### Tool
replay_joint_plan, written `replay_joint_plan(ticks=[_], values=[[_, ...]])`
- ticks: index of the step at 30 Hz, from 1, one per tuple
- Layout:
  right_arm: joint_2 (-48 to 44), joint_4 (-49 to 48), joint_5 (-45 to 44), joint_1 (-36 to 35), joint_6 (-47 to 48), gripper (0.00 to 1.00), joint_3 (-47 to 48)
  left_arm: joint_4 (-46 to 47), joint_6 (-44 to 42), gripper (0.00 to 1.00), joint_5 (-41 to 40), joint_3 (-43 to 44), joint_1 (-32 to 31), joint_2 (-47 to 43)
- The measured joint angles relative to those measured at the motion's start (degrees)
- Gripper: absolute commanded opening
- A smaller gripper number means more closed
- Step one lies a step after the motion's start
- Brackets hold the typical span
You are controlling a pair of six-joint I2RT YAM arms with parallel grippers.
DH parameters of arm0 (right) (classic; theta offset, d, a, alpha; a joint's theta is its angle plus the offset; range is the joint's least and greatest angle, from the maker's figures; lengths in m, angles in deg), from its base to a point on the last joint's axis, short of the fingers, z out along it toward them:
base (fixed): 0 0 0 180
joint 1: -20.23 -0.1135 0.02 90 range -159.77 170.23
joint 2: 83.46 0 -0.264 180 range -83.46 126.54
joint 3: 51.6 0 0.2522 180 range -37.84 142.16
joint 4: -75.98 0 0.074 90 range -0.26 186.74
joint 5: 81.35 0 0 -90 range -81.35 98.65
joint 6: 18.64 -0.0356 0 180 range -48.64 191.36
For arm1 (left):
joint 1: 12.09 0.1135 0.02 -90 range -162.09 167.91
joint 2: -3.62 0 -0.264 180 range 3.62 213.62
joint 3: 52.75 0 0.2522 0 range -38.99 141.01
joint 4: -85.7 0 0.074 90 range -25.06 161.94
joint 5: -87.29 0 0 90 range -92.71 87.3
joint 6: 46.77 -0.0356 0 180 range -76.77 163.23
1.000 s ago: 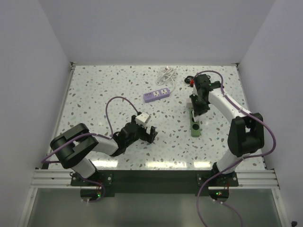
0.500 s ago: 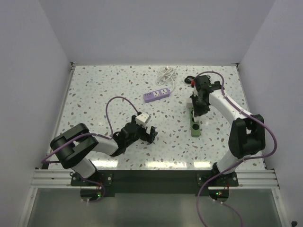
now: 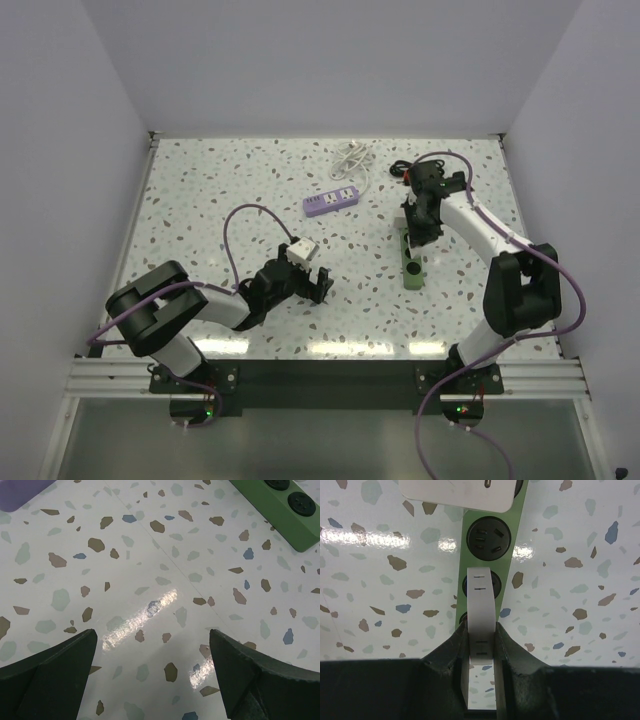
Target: Insert the plug
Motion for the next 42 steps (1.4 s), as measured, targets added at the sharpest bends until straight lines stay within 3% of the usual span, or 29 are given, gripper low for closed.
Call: replay_joint_plan(ticks=[42], values=[[-0.5,2.8,-3.2,-2.6,-1.0,0.00,2.9,0.0,0.1,1.00,0.4,0.0,0.0,0.0]])
